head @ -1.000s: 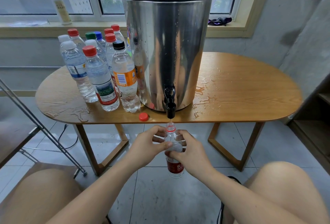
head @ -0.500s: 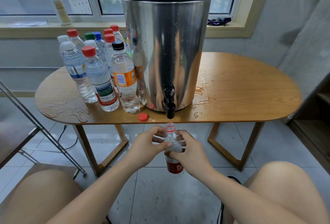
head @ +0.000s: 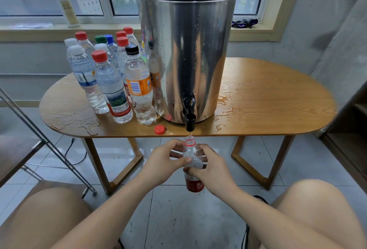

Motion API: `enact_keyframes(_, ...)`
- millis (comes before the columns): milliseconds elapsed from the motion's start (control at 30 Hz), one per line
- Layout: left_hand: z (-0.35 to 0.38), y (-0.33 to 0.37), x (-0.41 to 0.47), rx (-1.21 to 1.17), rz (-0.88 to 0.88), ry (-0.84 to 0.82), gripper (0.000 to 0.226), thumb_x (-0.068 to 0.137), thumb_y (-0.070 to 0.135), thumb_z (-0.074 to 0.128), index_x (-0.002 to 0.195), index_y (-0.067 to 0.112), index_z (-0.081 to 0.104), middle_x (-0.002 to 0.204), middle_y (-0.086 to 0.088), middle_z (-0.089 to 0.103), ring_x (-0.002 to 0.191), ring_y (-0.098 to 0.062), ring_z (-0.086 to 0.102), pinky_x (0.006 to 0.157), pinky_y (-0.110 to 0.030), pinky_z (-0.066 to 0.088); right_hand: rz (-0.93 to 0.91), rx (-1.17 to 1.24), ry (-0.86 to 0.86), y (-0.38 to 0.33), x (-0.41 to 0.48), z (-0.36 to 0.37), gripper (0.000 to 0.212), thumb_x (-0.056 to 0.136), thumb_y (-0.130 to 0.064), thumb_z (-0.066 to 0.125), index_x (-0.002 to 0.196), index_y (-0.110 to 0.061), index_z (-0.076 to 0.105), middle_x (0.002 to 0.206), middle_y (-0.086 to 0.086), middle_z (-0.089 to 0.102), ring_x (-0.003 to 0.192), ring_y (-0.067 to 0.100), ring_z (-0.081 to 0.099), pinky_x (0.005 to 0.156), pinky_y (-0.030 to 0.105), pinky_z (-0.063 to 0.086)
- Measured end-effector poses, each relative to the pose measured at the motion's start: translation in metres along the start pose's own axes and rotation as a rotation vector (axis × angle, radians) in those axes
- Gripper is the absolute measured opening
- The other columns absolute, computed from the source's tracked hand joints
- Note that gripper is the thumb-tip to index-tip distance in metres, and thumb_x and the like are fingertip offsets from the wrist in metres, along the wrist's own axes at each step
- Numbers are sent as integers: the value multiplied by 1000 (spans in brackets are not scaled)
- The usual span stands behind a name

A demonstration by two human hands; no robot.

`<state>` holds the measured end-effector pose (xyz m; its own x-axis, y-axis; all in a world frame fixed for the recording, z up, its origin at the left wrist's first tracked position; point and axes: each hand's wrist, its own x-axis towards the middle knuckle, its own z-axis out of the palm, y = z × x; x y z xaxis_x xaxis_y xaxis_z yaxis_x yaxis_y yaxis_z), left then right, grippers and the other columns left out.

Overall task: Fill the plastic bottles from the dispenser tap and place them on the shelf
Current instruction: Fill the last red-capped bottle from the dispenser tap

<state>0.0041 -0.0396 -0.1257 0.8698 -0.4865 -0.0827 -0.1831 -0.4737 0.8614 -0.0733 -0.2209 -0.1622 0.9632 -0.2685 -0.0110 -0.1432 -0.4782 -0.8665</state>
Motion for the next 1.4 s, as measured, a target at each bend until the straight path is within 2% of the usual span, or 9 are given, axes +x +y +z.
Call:
enact_keyframes(167, 0, -1, 0, -17, 6, 1, 36, 92, 40, 87, 123, 40, 69, 119, 19, 73, 102, 8, 70, 89, -25, 62, 1, 13, 13, 2, 0, 1, 67, 75, -43, 93, 132, -43, 59, 116, -19, 65, 107, 4, 66, 93, 35, 61)
enact_keyframes(300, 0, -1, 0, -7, 5, 1, 36, 92, 40, 87, 123, 40, 69, 118, 20, 72, 101, 9, 69, 87, -22, 61, 0, 14, 11, 2, 1, 1, 67, 75, -43, 93, 132, -42, 59, 116, -19, 65, 107, 5, 66, 94, 36, 61)
enact_keyframes(433, 0, 0, -1, -2, 9, 3, 36, 92, 40, 86, 123, 41, 69, 118, 20, 72, 103, 7, 70, 84, -19, 59, 5, -2, -2, 1, 1, 0, 68, 77, -43, 93, 135, -42, 58, 118, -19, 65, 109, 5, 65, 95, 35, 61)
enact_keyframes(600, 0, 0, 1, 11, 3, 6, 37, 92, 42, 86, 125, 41, 68, 119, 21, 72, 104, 6, 70, 87, -23, 61, 6, -1, -2, 0, 1, -1, 66, 78, -43, 92, 134, -43, 58, 119, -19, 66, 109, 5, 65, 95, 36, 62)
enact_keyframes(867, 0, 0, 0, 13, 4, 3, 37, 93, 41, 85, 125, 41, 68, 118, 23, 71, 101, 10, 69, 82, -16, 58, 16, -10, -6, -1, 1, 0, 67, 78, -44, 92, 135, -44, 57, 120, -19, 65, 111, 6, 65, 97, 38, 62)
enact_keyframes(1400, 0, -1, 1, 7, 12, 9, 36, 92, 40, 87, 123, 42, 68, 117, 22, 71, 102, 8, 70, 85, -21, 61, 26, 15, -9, -3, 0, -1, 68, 78, -41, 93, 136, -43, 57, 119, -19, 65, 111, 7, 66, 97, 36, 62)
